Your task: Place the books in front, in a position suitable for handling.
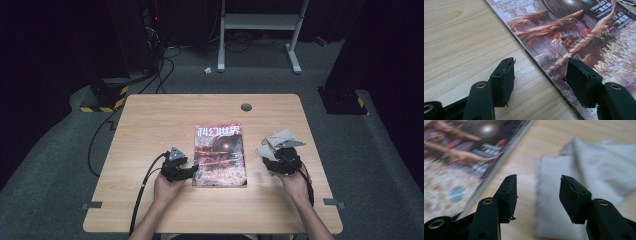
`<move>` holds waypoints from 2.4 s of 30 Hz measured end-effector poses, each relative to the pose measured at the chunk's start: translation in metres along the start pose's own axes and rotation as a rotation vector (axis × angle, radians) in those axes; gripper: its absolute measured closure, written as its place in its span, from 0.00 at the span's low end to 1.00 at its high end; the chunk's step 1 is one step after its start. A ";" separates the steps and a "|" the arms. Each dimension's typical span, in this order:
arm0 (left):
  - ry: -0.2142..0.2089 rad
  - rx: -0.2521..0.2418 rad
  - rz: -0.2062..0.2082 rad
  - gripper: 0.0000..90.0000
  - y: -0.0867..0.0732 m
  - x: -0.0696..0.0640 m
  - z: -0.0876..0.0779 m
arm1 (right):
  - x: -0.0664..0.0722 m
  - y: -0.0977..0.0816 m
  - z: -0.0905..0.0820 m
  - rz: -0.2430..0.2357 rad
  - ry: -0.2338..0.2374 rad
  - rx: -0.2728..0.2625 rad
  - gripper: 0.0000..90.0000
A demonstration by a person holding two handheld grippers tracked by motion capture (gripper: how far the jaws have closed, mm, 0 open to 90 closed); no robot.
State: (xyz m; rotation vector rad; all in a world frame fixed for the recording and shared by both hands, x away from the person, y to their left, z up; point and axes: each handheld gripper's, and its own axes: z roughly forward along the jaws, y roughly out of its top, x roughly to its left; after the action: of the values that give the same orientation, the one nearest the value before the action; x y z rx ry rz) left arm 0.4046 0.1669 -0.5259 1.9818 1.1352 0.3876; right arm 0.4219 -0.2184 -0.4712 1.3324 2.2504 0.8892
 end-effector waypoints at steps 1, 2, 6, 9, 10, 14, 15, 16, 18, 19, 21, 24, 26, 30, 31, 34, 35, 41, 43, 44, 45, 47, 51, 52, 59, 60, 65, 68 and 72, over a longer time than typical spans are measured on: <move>0.002 0.000 0.000 0.44 0.000 0.000 0.000 | -0.004 0.003 0.001 0.008 -0.019 -0.001 0.48; 0.003 0.000 0.000 0.43 0.000 0.000 0.000 | -0.008 0.005 0.003 0.011 -0.029 0.011 0.46; 0.007 -0.002 -0.001 0.43 0.000 -0.001 0.000 | -0.022 0.014 0.016 0.005 -0.092 0.088 0.39; 0.009 -0.003 0.004 0.43 0.000 -0.001 0.000 | -0.033 0.014 0.027 0.037 -0.112 0.118 0.36; 0.007 -0.004 0.003 0.44 0.000 -0.001 0.000 | -0.035 0.014 0.030 0.048 -0.116 0.125 0.35; -0.002 -0.004 0.004 0.46 0.000 -0.001 0.000 | -0.043 0.010 0.041 0.103 -0.109 0.161 0.34; -0.002 -0.004 0.004 0.46 0.000 -0.001 0.000 | -0.043 0.010 0.043 0.099 -0.110 0.170 0.34; -0.002 -0.004 0.005 0.46 0.000 -0.001 0.000 | -0.043 0.009 0.044 0.102 -0.109 0.182 0.34; -0.002 -0.005 0.006 0.46 0.000 -0.001 0.000 | -0.044 0.008 0.048 0.098 -0.111 0.199 0.33; -0.001 -0.005 0.007 0.46 0.000 -0.001 0.000 | -0.044 0.008 0.049 0.097 -0.112 0.191 0.34; 0.000 -0.005 0.007 0.46 0.000 -0.001 0.000 | -0.044 0.008 0.049 0.095 -0.114 0.188 0.36; 0.005 -0.003 0.001 0.44 0.000 -0.001 0.000 | -0.043 0.007 0.047 0.088 -0.109 0.186 0.46; 0.004 -0.002 -0.006 0.42 0.000 0.000 0.001 | -0.042 0.007 0.044 0.065 -0.101 0.195 0.60; 0.009 0.001 0.000 0.41 0.001 0.000 0.002 | -0.036 0.008 0.041 0.016 -0.092 0.212 0.83; 0.010 0.001 0.000 0.40 0.002 -0.001 0.002 | -0.035 0.008 0.041 -0.007 -0.092 0.218 0.87; 0.012 0.001 -0.001 0.40 0.001 -0.001 0.002 | -0.036 0.008 0.038 -0.012 -0.074 0.214 0.93; 0.012 0.001 -0.002 0.40 0.001 -0.001 0.002 | -0.038 0.008 0.037 0.005 -0.054 0.201 0.93; 0.013 0.001 -0.002 0.39 0.002 -0.001 0.002 | -0.019 0.013 0.012 -0.055 0.037 0.141 0.93; 0.015 0.001 -0.004 0.39 0.002 0.000 0.002 | -0.008 0.016 0.004 -0.098 0.057 0.130 0.93; 0.016 0.001 -0.003 0.39 0.002 0.000 0.002 | -0.003 0.017 0.000 -0.124 0.069 0.122 0.93; 0.016 0.001 -0.003 0.39 0.002 0.000 0.002 | 0.003 0.019 -0.004 -0.151 0.082 0.115 0.93; 0.015 0.001 -0.003 0.39 0.002 -0.001 0.002 | 0.013 0.020 -0.009 -0.174 0.113 0.100 0.93; 0.016 0.001 -0.003 0.39 0.002 -0.001 0.002 | 0.037 0.023 -0.014 -0.241 0.181 0.086 0.93; 0.016 0.001 -0.003 0.39 0.002 -0.001 0.002 | 0.041 0.023 -0.014 -0.254 0.193 0.090 0.93; 0.017 0.002 -0.003 0.39 0.002 -0.001 0.002 | 0.084 0.025 -0.006 -0.385 0.267 0.135 0.93; 0.017 0.002 -0.003 0.39 0.002 -0.001 0.002 | 0.090 0.024 -0.002 -0.400 0.278 0.151 0.93; 0.020 0.002 -0.003 0.38 0.002 -0.001 0.002 | 0.107 0.017 0.024 -0.390 0.326 0.214 0.87; 0.020 0.002 -0.003 0.38 0.002 -0.001 0.002 | 0.112 0.016 0.031 -0.392 0.317 0.221 0.75; 0.020 0.002 -0.003 0.38 0.002 -0.001 0.002 | 0.110 0.020 0.022 -0.360 0.313 0.147 0.64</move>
State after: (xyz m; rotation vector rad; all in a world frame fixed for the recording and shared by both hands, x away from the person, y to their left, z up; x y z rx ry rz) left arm 0.4065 0.1649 -0.5260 1.9817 1.1513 0.4056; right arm 0.3953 -0.1079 -0.4733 0.8407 2.7266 0.8600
